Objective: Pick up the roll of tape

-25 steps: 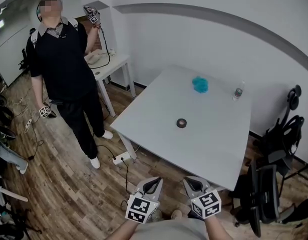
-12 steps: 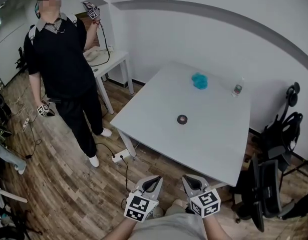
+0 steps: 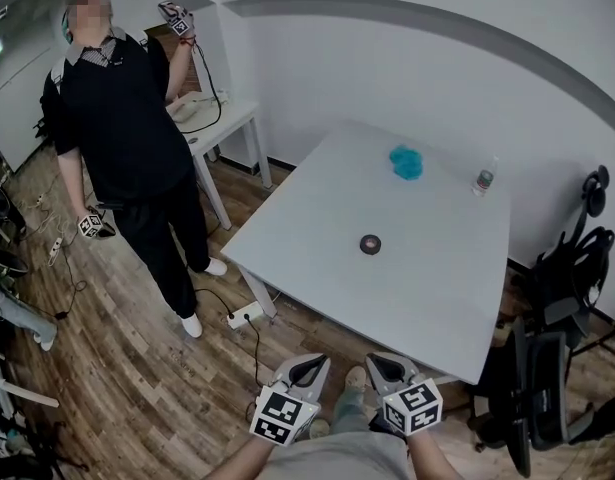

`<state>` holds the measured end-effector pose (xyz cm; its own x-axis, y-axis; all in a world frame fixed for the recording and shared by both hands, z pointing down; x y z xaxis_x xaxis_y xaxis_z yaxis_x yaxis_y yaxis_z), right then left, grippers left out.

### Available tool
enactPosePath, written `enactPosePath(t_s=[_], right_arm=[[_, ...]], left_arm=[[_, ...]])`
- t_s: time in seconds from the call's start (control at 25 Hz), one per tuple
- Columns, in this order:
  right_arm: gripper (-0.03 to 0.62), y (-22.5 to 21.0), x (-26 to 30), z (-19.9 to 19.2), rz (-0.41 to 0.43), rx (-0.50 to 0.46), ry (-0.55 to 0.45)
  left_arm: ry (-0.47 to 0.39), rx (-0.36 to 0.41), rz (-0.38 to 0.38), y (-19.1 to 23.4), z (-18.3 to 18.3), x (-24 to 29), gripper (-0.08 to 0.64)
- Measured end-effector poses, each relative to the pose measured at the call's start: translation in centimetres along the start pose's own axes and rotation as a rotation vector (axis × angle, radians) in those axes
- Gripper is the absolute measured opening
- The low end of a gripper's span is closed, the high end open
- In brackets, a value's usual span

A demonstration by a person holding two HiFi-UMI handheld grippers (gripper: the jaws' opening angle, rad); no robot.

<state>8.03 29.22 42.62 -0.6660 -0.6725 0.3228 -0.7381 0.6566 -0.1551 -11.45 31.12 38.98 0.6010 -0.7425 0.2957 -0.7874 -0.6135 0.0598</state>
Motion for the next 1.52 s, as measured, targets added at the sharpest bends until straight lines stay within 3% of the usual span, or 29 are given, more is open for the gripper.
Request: enactPosePath(t_s=[0.56,1.0,1.52], right_arm=[[0.006,-7.6,6.0,5.5,0.016,-0.029,-0.015],[0.006,-13.9,10.6,8.9,0.095,-0.047,0.017],[0.006,-19.6,12.6,9.9,0.173,-0.042,0.011]], left_arm=[[0.012,-0.031,-0.021,5.4,3.5,8.6,0.017],[-0.013,-0.054,0.033,8.5,6.8,14.4,0.017],[0.008,-0.056,0.114,8.7,8.3,19.3,0.017]])
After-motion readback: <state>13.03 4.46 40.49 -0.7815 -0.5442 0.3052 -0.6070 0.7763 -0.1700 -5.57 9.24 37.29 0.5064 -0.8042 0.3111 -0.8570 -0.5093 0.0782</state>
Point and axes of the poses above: the fingertips, and each gripper's own axes: x forward along the fingers, y to its left, z out of its top, the point moved 9 cm from there along -x, backward along the fingers, and after that the axes turned 4 degrees about -y, right-handed, at the moved point
